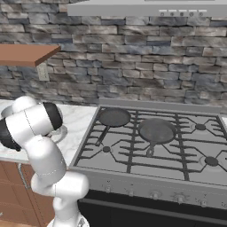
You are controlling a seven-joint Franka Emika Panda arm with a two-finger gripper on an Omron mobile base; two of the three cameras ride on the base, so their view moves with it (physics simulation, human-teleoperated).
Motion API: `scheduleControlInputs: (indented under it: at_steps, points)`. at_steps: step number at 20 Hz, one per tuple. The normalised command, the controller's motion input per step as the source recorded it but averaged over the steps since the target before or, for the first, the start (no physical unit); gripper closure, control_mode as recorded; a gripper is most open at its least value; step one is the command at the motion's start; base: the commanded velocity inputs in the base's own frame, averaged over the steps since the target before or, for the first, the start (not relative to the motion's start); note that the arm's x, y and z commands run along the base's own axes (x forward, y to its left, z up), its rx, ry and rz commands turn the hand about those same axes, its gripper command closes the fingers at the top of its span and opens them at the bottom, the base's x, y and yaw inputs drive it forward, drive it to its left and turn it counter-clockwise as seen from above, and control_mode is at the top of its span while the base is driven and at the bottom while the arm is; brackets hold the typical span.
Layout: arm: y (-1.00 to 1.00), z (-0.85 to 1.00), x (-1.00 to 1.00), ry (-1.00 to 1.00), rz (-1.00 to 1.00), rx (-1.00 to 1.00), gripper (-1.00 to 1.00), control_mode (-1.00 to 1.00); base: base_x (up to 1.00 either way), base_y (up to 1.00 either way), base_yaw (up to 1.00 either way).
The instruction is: Place one of the steaks on the plate and the other in the bowl. Then place the bowl in the fridge.
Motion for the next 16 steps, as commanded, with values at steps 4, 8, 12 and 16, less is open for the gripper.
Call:
scheduleControlInputs:
  at_steps: [4, 8, 12, 16]
  points:
    - [0.0, 0.0, 0.38, 0.0, 0.0, 0.0, -1.0, -1.0, 0.0, 0.0, 0.0]
    - [0.0, 0.17, 0.18, 0.0, 0.0, 0.0, -1.0, -1.0, 0.0, 0.0, 0.0]
    - [0.0, 0.93, -0.12, 0.0, 0.0, 0.0, -1.0, -1.0, 0.0, 0.0, 0.0]
    - [-0.2, 1.0, -0.3, 0.01, -0.08, 0.0, -1.0, -1.0, 0.0, 0.0, 0.0]
